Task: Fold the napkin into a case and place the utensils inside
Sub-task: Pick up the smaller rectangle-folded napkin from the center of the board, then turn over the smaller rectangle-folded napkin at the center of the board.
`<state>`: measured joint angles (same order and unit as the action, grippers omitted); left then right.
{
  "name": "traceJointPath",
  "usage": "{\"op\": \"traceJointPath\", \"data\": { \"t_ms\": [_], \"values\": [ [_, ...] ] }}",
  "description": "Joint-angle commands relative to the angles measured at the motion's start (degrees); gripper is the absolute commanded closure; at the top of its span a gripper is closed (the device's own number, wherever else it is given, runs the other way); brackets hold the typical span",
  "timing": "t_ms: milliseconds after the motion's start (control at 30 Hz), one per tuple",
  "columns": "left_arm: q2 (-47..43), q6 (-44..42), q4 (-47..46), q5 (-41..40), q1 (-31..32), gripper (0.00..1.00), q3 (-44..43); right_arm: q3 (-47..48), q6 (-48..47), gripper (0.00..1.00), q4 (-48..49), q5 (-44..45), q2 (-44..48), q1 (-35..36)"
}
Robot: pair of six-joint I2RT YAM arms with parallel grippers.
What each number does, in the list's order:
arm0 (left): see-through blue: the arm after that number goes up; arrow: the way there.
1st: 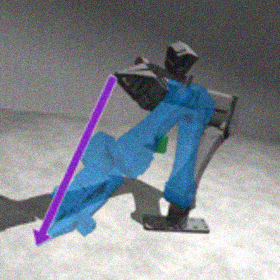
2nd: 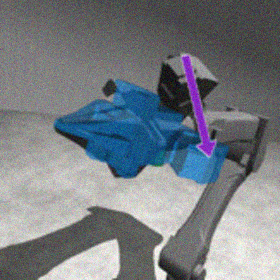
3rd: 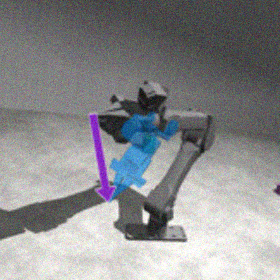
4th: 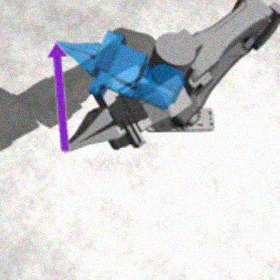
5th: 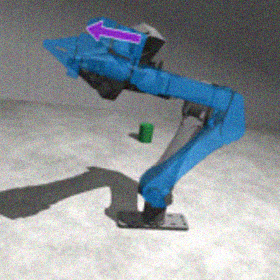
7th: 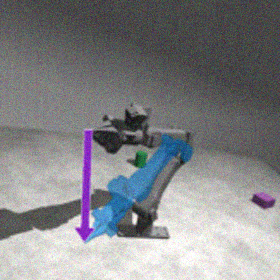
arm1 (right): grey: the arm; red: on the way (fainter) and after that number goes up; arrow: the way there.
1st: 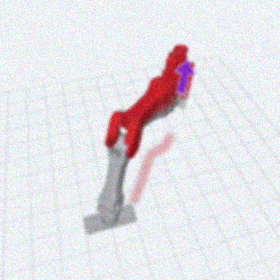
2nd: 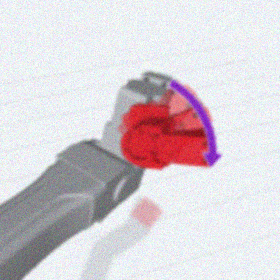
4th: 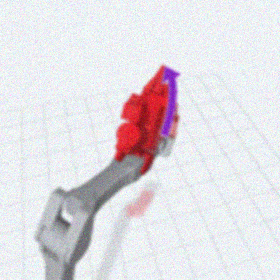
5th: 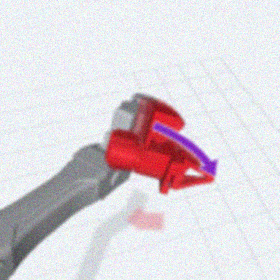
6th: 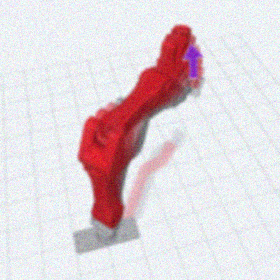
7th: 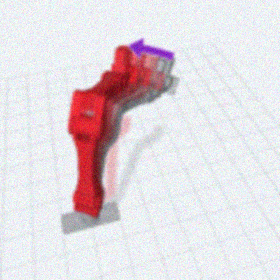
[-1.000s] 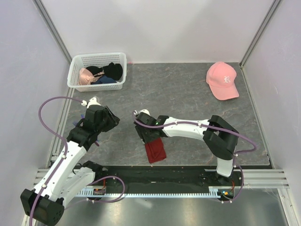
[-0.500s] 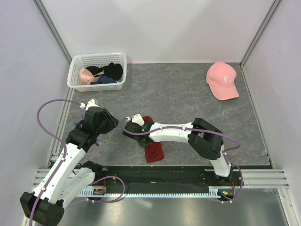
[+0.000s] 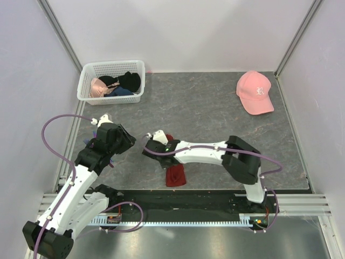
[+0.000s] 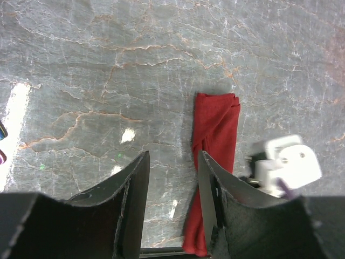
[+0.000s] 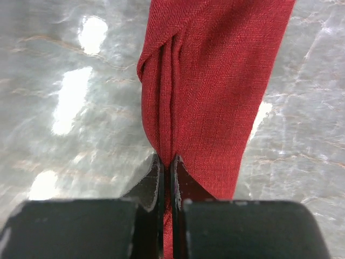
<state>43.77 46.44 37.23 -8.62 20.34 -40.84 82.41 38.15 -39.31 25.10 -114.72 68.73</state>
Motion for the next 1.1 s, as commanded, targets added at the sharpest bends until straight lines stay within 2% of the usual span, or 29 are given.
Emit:
{"op": "traceJointPath", "data": {
  "t_ms": [0, 67, 100, 200, 333, 500, 633, 833, 967, 1033, 1067],
  "values": [
    [0.52, -0.56, -0.23, -0.08, -0.21, 0.52, -0.64, -8.02, -1.24, 1.0, 11.16, -17.66, 13.26, -4.73],
    [1.14, -1.08, -0.41, 0.18, -0.3, 0.52, -0.91, -11.55, -0.71, 1.0, 18.28, -24.98, 16.26, -7.02],
    [1.49, -1.34, -0.49, 0.53, -0.21, 0.52, -1.0, -15.14, -0.01, 1.0, 20.65, -32.5, 18.37, -9.47],
    [3.16, -1.96, -0.67, 0.8, -0.21, 0.53, -1.43, -22.43, 1.13, 1.0, 31.28, -41.85, 21.01, -13.86],
    [5.18, -2.66, -1.02, 2.9, -0.3, 0.54, -2.05, -31.94, 6.56, 1.0, 51.93, -57.05, 22.17, -17.66],
    [7.03, -4.68, -4.88, 8.43, -0.3, 0.56, -1.79, -41.7, 13.87, 1.0, 73.81, -65.88, 19.45, -21.7],
    [8.35, -6.53, -9.45, 15.64, -0.21, 0.57, -0.38, -46.54, 17.74, 1.0, 82.6, -69.39, 18.39, -24.87],
    [11.59, -6.79, -18.4, 24.69, -0.21, 0.57, 2.25, -51.03, 18.19, 0.9, 87.12, -75.54, 16.37, -30.75],
    [16.69, -7.23, -23.07, 30.14, -0.04, 0.58, 1.65, -52.96, 15.56, 0.76, 86.07, -79.59, 14.09, -36.37],
    [21.68, -7.58, -24.57, 34.01, 0.75, 0.59, 0.59, -52.8, 10.14, 0.7, 79.77, -80.99, 14.26, -40.59],
    [23.45, -7.85, -25.62, 34.46, 1.54, 0.59, -1.07, -51.4, 7.23, 0.61, 75.22, -80.74, 14.34, -42.0]
  ]
}}
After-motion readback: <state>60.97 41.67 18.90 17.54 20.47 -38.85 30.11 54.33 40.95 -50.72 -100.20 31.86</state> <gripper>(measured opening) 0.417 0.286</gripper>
